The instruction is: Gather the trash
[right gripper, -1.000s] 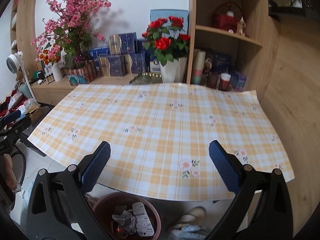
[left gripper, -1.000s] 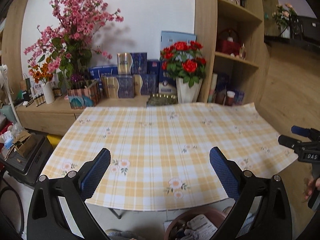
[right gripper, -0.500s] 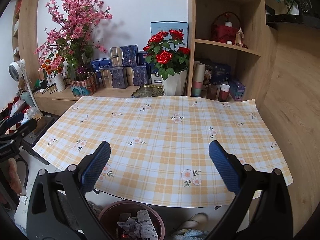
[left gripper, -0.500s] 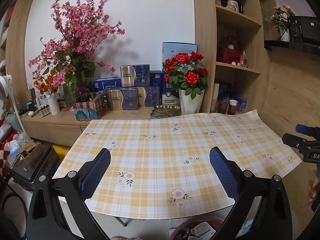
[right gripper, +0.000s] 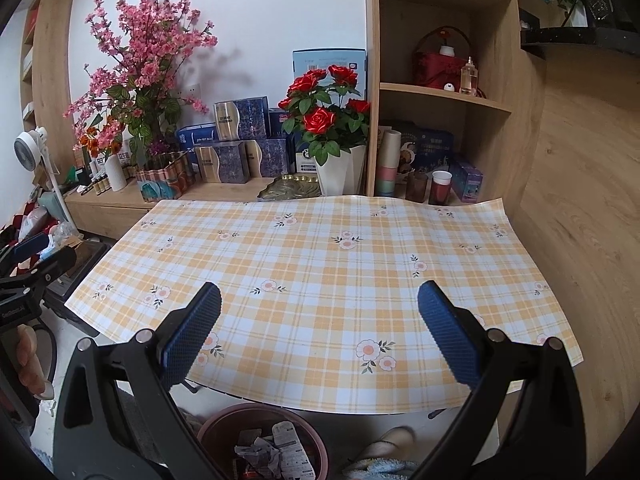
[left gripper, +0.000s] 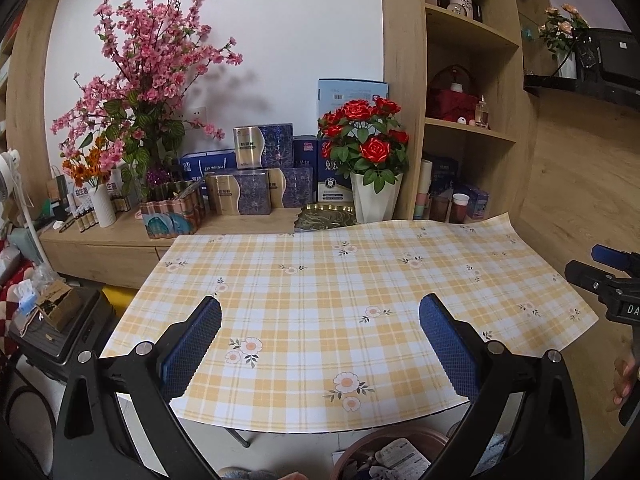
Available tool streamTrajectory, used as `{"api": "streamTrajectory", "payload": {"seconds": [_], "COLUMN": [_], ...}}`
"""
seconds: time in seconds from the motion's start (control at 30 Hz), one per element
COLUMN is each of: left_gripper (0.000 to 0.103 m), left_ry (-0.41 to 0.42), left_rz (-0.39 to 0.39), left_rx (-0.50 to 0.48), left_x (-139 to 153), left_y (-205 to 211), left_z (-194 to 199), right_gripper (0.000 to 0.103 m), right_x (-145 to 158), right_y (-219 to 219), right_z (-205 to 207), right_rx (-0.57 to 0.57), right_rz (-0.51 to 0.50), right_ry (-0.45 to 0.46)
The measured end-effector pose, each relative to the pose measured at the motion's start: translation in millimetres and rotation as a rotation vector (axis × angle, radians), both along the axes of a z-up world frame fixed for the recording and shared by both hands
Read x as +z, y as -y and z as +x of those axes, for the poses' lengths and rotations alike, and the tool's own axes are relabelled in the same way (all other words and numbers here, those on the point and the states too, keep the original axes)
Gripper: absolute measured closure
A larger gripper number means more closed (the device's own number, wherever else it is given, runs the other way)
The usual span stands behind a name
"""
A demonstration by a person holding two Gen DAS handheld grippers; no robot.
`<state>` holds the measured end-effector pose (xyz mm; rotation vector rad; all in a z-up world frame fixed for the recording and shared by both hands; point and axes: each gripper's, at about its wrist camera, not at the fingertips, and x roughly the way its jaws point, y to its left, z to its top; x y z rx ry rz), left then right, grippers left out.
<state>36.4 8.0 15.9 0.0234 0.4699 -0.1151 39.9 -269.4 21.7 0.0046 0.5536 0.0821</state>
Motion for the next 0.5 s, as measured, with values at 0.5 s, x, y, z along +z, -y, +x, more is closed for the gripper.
{"api": "streamTrajectory", "payload": {"seconds": [0.5], "left_gripper": [0.006], "left_ry": [0.006], "left_rz": [0.028], "left_rx": [-0.015], "left_x": [2.1], "left_y": [10.3], "left_z": [-4.9], "right_gripper": [0.006], "right_x": [-0.3], "right_y": [2.7], "right_z": [-1.4], "right_rx": [-0.002], "right_rz": [0.012], "right_ry": [0.001]}}
